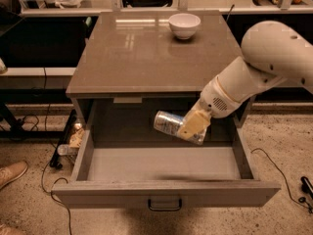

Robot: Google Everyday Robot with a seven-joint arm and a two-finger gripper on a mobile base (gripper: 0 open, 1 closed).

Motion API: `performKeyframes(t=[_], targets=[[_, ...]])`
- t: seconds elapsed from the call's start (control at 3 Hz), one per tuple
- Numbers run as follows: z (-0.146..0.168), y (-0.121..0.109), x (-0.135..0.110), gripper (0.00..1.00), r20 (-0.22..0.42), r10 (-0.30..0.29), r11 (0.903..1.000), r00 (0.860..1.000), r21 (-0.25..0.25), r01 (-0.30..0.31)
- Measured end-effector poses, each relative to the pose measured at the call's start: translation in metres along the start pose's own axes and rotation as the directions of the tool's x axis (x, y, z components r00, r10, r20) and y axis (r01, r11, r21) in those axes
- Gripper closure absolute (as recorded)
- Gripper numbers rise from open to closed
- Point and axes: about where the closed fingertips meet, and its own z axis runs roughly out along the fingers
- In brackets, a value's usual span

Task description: Place redbull can into top drawer

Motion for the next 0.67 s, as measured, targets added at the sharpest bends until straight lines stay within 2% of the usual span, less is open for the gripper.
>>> performKeyframes(t=[0.33,0.67], targets=[[0.0505,-0.0162,0.0313,1.0,0.038,0.028,0.9996,0.999,0.007,-0.029],[0.0506,-0.0162,0.0313,1.0,0.038,0.028,0.9996,0.999,0.006,-0.029]])
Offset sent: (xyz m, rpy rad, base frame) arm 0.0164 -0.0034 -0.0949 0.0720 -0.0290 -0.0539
